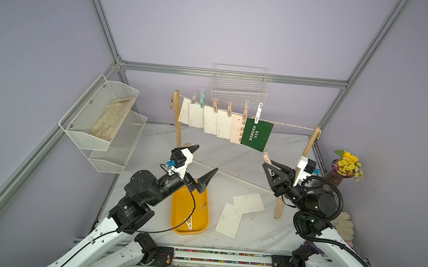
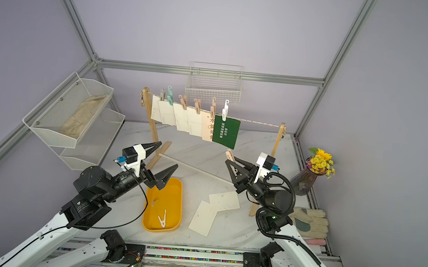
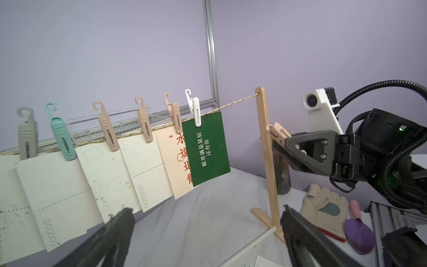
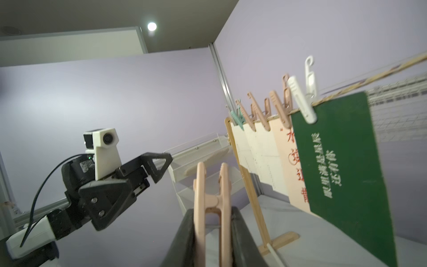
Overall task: Remove the postcards from the strings
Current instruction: Place the clamp in the storage box.
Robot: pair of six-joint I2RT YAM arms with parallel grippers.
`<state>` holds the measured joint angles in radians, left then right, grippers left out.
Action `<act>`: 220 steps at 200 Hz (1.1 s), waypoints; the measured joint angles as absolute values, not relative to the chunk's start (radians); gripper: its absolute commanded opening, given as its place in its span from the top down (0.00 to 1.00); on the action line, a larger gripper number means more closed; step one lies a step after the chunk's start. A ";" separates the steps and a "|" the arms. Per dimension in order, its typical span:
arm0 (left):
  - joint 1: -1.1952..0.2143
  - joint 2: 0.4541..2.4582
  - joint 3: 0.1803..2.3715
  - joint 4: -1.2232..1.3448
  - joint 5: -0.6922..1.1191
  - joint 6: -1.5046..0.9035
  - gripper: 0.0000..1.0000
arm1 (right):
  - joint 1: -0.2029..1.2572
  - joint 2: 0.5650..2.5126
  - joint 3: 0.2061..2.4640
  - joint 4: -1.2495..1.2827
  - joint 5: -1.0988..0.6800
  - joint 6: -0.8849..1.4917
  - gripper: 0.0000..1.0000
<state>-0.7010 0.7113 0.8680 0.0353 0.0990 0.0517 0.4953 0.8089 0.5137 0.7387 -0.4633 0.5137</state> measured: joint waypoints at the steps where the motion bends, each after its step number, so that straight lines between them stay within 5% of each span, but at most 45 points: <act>1: -0.701 0.711 0.868 0.035 0.098 0.052 0.00 | 0.498 0.810 0.514 0.735 -0.465 0.512 0.77; 61: -0.702 0.643 0.868 0.021 -0.125 0.094 0.00 | 0.835 1.066 0.628 0.529 -0.444 0.300 0.77; 112: -0.702 0.451 0.855 0.131 -0.435 0.199 0.00 | 0.986 1.380 0.701 0.531 -0.379 0.198 0.76; 167: -0.702 0.416 0.841 0.150 -0.541 0.232 0.00 | 1.073 1.561 0.801 0.502 -0.288 0.096 0.26; 220: -0.702 0.447 0.842 0.067 -0.443 0.219 0.00 | 1.072 1.359 0.771 0.469 -0.082 0.054 0.16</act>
